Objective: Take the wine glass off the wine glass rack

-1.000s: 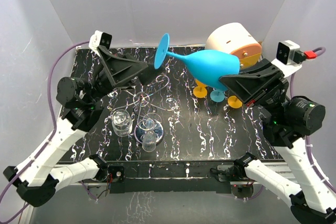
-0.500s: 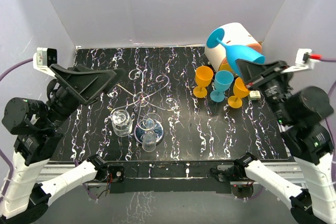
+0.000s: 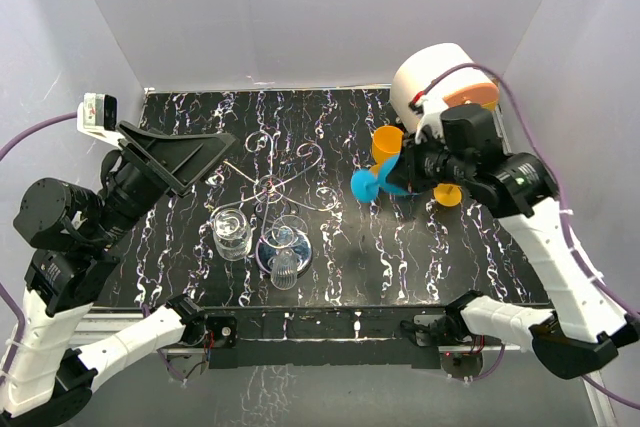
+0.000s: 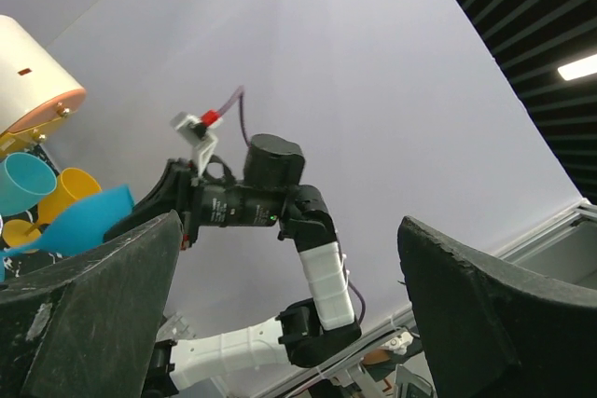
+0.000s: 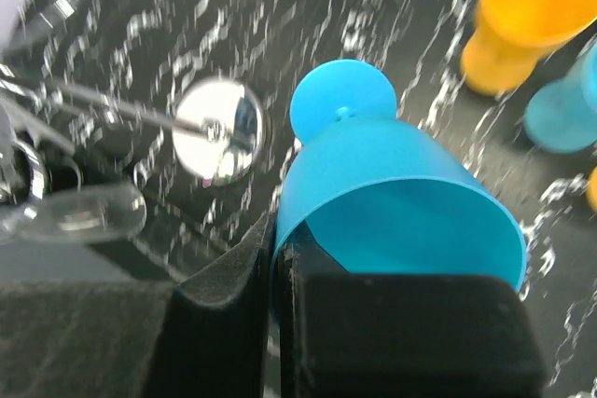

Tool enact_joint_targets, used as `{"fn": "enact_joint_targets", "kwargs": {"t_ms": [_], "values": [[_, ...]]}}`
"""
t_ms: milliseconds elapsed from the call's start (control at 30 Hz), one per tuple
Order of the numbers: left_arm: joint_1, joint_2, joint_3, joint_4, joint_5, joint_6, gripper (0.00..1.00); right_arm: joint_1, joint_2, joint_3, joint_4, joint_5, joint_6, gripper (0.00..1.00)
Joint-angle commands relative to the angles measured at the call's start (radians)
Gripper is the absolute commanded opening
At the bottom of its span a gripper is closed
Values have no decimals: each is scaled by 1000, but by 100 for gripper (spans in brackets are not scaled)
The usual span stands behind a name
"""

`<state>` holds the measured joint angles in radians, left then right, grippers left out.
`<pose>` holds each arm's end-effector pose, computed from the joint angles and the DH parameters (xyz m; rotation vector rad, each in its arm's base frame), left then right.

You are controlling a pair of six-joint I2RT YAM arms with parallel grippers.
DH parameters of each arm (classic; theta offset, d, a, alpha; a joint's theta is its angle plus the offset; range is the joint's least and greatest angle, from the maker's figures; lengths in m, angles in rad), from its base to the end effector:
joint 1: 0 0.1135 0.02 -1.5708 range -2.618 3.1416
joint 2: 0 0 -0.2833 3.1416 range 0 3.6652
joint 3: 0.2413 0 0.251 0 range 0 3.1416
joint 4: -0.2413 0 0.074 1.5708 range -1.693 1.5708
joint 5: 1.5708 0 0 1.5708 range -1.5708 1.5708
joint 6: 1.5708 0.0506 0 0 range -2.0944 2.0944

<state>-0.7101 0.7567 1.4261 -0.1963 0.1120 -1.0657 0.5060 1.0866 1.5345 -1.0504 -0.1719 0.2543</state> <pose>0.0559 -0.0555 0.5629 -0.1084 1.2522 -1.6320 0.1566 0.0967 0.4537 -0.3798 2.1979 0.6131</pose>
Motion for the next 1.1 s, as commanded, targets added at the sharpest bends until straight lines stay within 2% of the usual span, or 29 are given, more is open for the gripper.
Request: {"fn": "enact_joint_targets", "kwargs": {"t_ms": [0,67,267,567,833,1067], "values": [[2,5,14,3,-12,24,99,9,9,-55,-118,-219,-46,0],[3,9,13,6,-6,22,99,9,18,-81,-110,-224,-38,0],[3,12,1,18,-3,7,99,11,163,-48,-131,62,45,0],[2,-4,3,-11,-18,-6,99,65,377,39,-66,251,72,0],[2,-15,10,-37,-44,4,99,81,472,14,42,260,52,0],[2,-17,21,-53,-47,6,99,85,517,-21,95,387,46,0]]}}
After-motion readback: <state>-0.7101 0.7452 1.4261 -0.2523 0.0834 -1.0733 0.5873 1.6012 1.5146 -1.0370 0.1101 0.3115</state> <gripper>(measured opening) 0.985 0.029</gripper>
